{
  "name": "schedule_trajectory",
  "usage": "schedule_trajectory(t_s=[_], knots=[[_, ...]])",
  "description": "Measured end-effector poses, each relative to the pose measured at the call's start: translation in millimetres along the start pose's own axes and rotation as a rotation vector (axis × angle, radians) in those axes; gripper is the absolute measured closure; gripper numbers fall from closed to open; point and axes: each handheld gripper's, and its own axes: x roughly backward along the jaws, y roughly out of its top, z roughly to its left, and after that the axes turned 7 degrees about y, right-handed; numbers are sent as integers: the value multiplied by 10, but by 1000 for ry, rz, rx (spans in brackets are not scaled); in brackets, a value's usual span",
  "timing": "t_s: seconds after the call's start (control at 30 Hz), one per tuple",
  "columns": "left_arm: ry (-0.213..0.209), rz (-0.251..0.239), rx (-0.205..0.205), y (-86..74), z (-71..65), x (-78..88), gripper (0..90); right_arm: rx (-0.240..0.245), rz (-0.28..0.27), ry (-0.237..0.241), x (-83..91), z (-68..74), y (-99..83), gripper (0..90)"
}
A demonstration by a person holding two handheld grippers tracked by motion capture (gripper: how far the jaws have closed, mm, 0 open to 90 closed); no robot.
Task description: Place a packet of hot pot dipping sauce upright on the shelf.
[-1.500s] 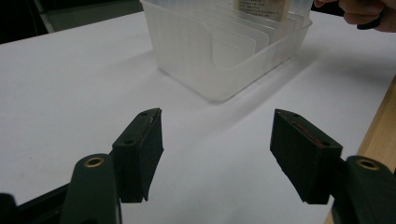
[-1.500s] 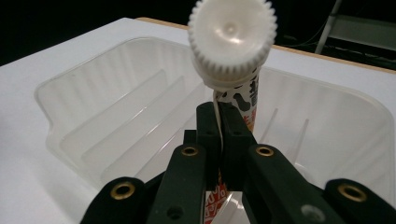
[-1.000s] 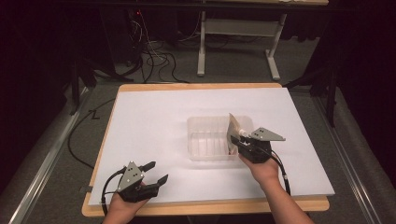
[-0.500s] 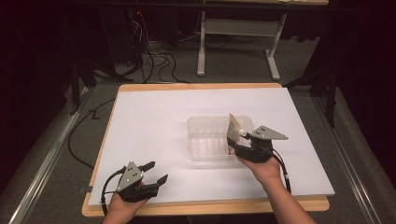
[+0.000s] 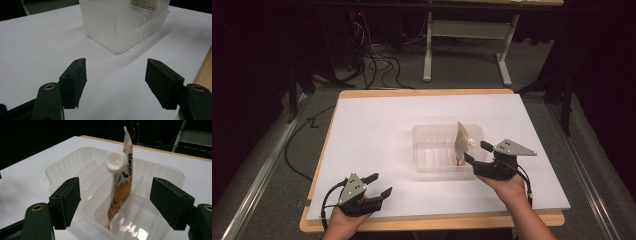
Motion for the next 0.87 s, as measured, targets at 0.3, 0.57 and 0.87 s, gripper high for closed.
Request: schedule_trajectory(t_s=[0.3, 0.57, 0.87], knots=[[-1, 13, -9, -9, -24, -24, 341, -21, -23, -66, 450, -227, -305, 246], [2, 33, -7, -25, -19, -56, 340, -93, -56, -157, 807, -437, -749, 252], [10, 41, -11, -20, -41, -83, 340, -80, -2, -163, 763, -517, -868, 267]])
